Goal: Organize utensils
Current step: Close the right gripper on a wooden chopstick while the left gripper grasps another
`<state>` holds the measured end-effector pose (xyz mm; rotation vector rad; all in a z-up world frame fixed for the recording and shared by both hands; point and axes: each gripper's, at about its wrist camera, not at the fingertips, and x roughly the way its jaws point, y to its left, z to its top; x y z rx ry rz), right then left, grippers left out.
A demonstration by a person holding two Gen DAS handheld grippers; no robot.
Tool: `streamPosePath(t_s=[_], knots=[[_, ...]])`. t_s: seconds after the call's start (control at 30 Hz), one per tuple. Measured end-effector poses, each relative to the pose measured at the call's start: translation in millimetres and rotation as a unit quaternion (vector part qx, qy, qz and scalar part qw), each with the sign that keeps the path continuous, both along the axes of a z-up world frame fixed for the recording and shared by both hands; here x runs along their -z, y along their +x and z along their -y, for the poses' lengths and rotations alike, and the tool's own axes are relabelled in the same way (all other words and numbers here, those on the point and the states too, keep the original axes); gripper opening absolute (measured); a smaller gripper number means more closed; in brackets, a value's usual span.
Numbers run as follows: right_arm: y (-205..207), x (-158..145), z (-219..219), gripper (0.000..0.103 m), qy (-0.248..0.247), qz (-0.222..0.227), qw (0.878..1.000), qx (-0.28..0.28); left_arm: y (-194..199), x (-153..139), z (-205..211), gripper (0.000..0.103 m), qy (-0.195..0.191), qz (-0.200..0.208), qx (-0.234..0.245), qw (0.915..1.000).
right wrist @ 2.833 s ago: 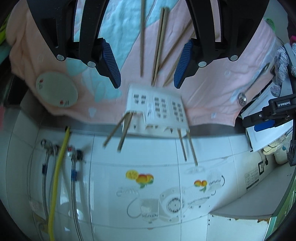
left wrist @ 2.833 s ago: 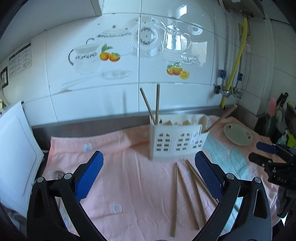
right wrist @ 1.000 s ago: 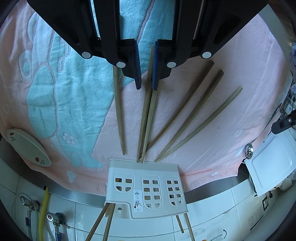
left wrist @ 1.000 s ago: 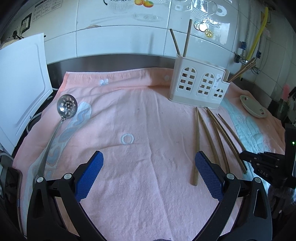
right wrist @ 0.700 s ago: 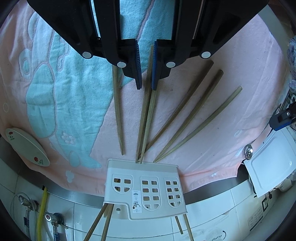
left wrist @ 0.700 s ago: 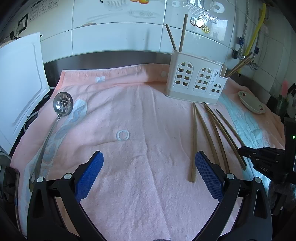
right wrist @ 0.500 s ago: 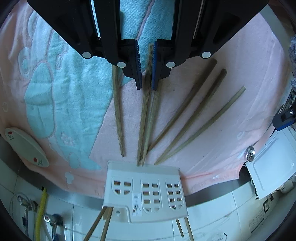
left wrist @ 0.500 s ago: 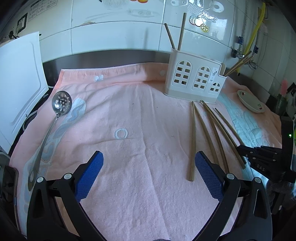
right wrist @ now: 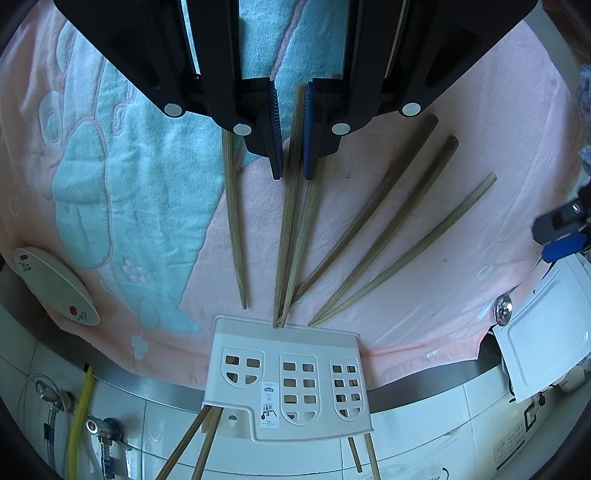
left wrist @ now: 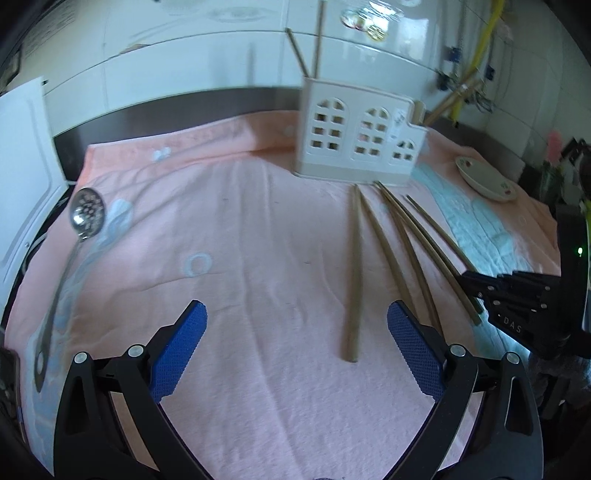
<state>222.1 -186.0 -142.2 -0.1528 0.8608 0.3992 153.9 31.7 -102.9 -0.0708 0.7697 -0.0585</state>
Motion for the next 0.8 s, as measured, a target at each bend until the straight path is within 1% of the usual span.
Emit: streamPosePath(t_s=[0.13, 0.2, 0.33, 0.4, 0.43, 0.5, 0.6, 0.63, 0.67, 0.7, 0.8], knots=[[0, 0, 0, 0.009, 0.001, 0.001, 1.0, 0.002, 9, 6, 15, 0.088, 0.002, -0.013, 0.024, 0.9996], [-1, 0, 2, 0.008, 0.004, -0.001, 1.0, 0.004, 11, 9, 20, 0.081, -0.004, -0.02, 0.035, 0.9992], [-1, -1, 5, 0.007, 0.008, -0.003, 1.0, 0.004, 15, 15, 38, 0.07, -0.019, -0.035, 0.057, 0.9976], [-2, -1, 6, 0.007, 0.01, -0.003, 1.0, 0.003, 18, 17, 45, 0.057, -0.032, -0.044, 0.065, 0.9964], [-2, -1, 7, 0.007, 0.011, -0.004, 1.0, 0.003, 19, 19, 49, 0.054, -0.038, -0.048, 0.07, 0.9957], [-2, -1, 9, 0.007, 0.013, -0.005, 1.0, 0.003, 22, 22, 57, 0.045, -0.048, -0.055, 0.077, 0.9943], [-4, -1, 12, 0.007, 0.016, -0.005, 1.0, 0.003, 26, 26, 66, 0.039, -0.052, -0.063, 0.084, 0.9931], [-4, -1, 13, 0.007, 0.017, -0.005, 1.0, 0.002, 29, 28, 69, 0.036, -0.054, -0.067, 0.085, 0.9927], [-4, -1, 13, 0.007, 0.018, -0.005, 1.0, 0.002, 32, 29, 71, 0.03, -0.058, -0.071, 0.085, 0.9922], [-5, -1, 14, 0.007, 0.019, -0.005, 1.0, 0.002, 34, 30, 71, 0.026, -0.062, -0.074, 0.084, 0.9918], [-5, -1, 14, 0.007, 0.022, -0.004, 1.0, 0.002, 41, 34, 73, 0.019, -0.08, -0.083, 0.077, 0.9903]])
